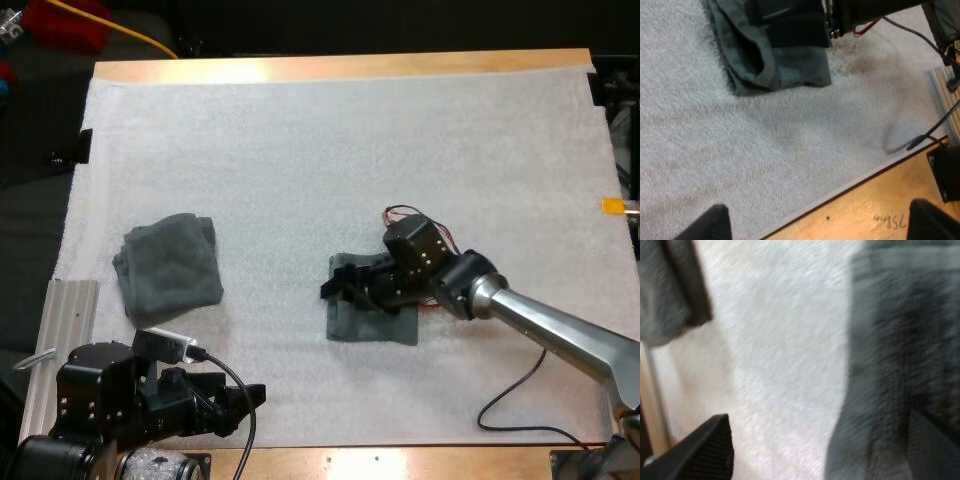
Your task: Pick towel from pile, fold and stack
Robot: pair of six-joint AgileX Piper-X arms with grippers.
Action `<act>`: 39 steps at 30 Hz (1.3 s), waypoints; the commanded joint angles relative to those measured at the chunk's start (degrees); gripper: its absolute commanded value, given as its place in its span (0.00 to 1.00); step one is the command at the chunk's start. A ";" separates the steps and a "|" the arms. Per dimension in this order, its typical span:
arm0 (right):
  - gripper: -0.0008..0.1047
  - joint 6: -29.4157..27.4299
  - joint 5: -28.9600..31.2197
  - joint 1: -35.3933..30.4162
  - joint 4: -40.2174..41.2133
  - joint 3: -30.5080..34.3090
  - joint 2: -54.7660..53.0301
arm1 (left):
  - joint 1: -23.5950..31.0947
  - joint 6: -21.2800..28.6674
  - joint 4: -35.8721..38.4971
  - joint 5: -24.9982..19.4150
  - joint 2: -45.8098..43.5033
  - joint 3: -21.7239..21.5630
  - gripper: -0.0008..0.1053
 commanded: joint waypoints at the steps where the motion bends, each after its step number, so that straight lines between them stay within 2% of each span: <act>1: 0.67 -0.73 -1.48 1.20 -1.15 0.16 -0.45 | -0.34 0.37 -0.56 -0.07 -0.36 -0.38 0.65; 6: 0.67 0.13 3.90 3.84 -2.07 0.16 -0.35 | -0.34 0.37 -0.54 -0.07 -0.36 -0.38 0.65; 12: 0.67 1.24 6.19 3.95 -1.94 0.29 -0.03 | -0.34 0.37 -0.31 -0.07 -0.36 -0.38 0.65; 16: 0.67 1.43 5.15 3.95 -2.05 0.29 0.60 | -0.34 0.37 -0.31 -0.07 -0.36 -0.38 0.65; 23: 0.67 -1.89 5.43 3.95 -1.60 0.17 -2.33 | -0.34 0.60 -0.31 -0.07 -0.36 -0.38 0.65; 30: 0.67 -11.16 11.98 3.95 8.18 0.17 -8.56 | -0.34 1.19 -1.00 -0.07 -0.36 -0.38 0.65; 39: 0.67 -16.84 17.29 3.95 20.32 0.17 -16.72 | -0.34 1.19 -2.80 -0.07 -0.36 -0.38 0.65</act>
